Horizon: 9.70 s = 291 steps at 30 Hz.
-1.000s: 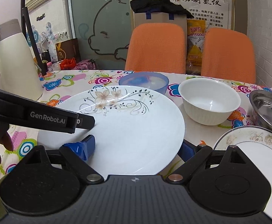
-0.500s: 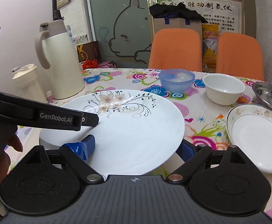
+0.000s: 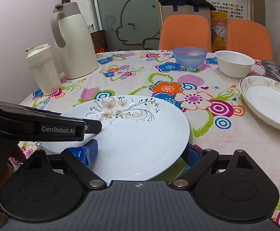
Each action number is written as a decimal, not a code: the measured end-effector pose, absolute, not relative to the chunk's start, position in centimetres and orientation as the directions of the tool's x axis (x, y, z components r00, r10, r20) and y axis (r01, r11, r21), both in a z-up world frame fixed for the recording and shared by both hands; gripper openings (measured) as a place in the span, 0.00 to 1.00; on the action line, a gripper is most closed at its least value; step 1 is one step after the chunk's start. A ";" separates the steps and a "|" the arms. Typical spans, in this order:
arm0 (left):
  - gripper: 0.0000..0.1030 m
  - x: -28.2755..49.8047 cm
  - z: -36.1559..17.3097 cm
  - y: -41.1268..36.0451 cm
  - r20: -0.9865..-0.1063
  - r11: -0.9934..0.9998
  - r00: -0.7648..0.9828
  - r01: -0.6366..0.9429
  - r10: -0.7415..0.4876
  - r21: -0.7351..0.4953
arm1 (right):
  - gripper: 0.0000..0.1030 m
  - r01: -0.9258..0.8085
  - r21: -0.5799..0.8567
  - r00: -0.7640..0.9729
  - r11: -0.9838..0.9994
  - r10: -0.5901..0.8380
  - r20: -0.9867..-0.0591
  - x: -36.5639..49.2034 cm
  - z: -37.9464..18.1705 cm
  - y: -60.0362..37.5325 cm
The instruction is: Organize plates and bowls
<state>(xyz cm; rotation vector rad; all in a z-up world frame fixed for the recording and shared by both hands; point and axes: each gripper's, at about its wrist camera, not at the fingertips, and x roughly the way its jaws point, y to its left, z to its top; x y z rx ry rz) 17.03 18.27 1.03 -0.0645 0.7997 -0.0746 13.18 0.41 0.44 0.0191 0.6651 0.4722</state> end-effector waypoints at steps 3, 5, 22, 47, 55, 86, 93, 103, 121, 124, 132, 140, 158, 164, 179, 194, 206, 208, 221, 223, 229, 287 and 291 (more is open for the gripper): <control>0.46 16.5 1.3 18.9 -0.688 0.993 0.718 0.040 -0.105 -0.110 | 0.75 -0.389 0.177 0.715 0.904 0.418 -0.560 12.9 0.7 -0.5; 0.52 16.3 2.0 19.2 -0.662 0.993 0.743 0.029 -0.096 -0.111 | 0.76 -0.375 0.151 0.746 0.915 0.394 -0.536 12.6 1.2 -0.7; 0.62 18.7 4.4 11.4 -0.662 0.965 0.703 0.214 -0.262 -0.154 | 0.76 -0.079 0.174 0.838 0.982 0.160 -0.521 13.3 2.2 -14.3; 0.71 36.9 0.0 -4.3 -0.809 0.931 0.507 0.341 -0.296 -0.127 | 0.77 -0.049 0.097 0.748 0.994 0.100 -0.656 26.2 -1.3 -20.6; 0.71 36.9 -0.1 -4.5 -0.802 0.932 0.521 0.344 -0.293 -0.117 | 0.79 -0.060 0.077 0.764 0.995 0.095 -0.638 26.4 -1.5 -20.6; 0.68 36.4 -0.1 -5.1 -0.800 0.921 0.515 0.373 -0.309 -0.115 | 0.82 -0.060 0.073 0.775 0.995 0.093 -0.625 25.8 -1.7 -20.2; 0.57 35.9 0.2 -5.4 -0.798 0.905 0.512 0.413 -0.319 -0.097 | 0.79 -0.089 0.074 0.788 0.993 0.115 -0.605 25.1 -1.9 -19.0; 0.54 34.7 0.6 -5.4 -0.793 0.904 0.518 0.416 -0.321 -0.094 | 0.78 -0.046 0.104 0.791 0.994 0.100 -0.603 23.9 -1.3 -18.7; 0.49 27.5 5.2 -1.6 -0.720 0.906 0.596 0.408 -0.356 -0.110 | 0.79 -0.056 0.075 0.843 0.996 0.088 -0.530 17.9 2.8 -15.8; 0.49 25.6 6.0 0.5 -0.703 0.914 0.617 0.387 -0.353 -0.120 | 0.80 -0.076 0.062 0.852 0.995 0.097 -0.514 16.4 3.7 -13.8; 0.49 20.4 6.3 9.4 -0.681 0.960 0.683 0.252 -0.264 -0.119 | 0.80 -0.211 0.046 0.839 0.976 0.206 -0.503 13.5 4.2 -6.3; 0.47 17.3 3.9 16.6 -0.710 0.991 0.692 0.080 -0.130 -0.104 | 0.80 -0.391 0.061 0.746 0.918 0.355 -0.564 12.4 2.3 0.6; 0.54 17.1 2.3 18.5 -0.684 0.986 0.713 0.067 -0.152 -0.150 | 0.79 -0.423 0.086 0.714 0.902 0.390 -0.582 12.7 1.2 1.6; 0.59 16.9 3.7 18.1 -0.639 0.992 0.760 0.069 -0.119 -0.103 | 0.79 -0.416 0.086 0.730 0.905 0.389 -0.562 12.8 1.6 1.1; 0.60 16.8 3.8 17.6 -0.640 0.990 0.757 0.073 -0.132 -0.118 | 0.79 -0.406 -0.028 0.778 0.913 0.330 -0.534 12.3 2.3 1.0; 0.70 17.1 3.9 16.4 -0.655 0.990 0.744 0.079 -0.134 -0.113 | 0.79 -0.329 0.134 0.762 0.935 0.346 -0.547 13.3 1.9 -3.2; 0.70 19.4 4.8 11.1 -0.688 0.984 0.705 0.149 -0.176 -0.099 | 0.79 -0.245 0.166 0.774 0.955 0.296 -0.560 14.3 1.3 -10.0; 0.70 20.3 5.2 9.6 -0.692 0.979 0.695 0.177 -0.195 -0.099 | 0.79 -0.229 0.147 0.782 0.962 0.272 -0.561 14.9 1.7 -11.9; 0.70 35.7 6.3 -5.2 -0.687 0.915 0.604 0.261 -0.404 -0.308 | 0.79 -0.017 0.008 0.830 1.000 0.019 -0.557 28.0 5.0 -26.2; 0.70 38.4 5.3 -7.0 -0.705 0.913 0.583 0.212 -0.404 -0.348 | 0.79 0.000 0.021 0.817 1.000 0.013 -0.576 30.7 4.5 -27.8; 0.70 43.6 2.1 -10.1 -0.762 0.924 0.546 0.061 -0.348 -0.378 | 0.79 0.007 0.041 0.773 0.999 0.021 -0.634 36.8 2.0 -29.8; 0.42 40.6 0.3 -12.6 -0.798 0.952 0.526 0.241 -0.293 -0.190 | 0.81 -0.266 -0.057 0.719 0.962 0.159 -0.676 32.6 0.1 -21.9; 0.42 38.9 0.8 -12.0 -0.803 0.949 0.515 0.245 -0.299 -0.197 | 0.81 -0.257 -0.010 0.705 0.966 0.181 -0.686 31.2 0.2 -22.0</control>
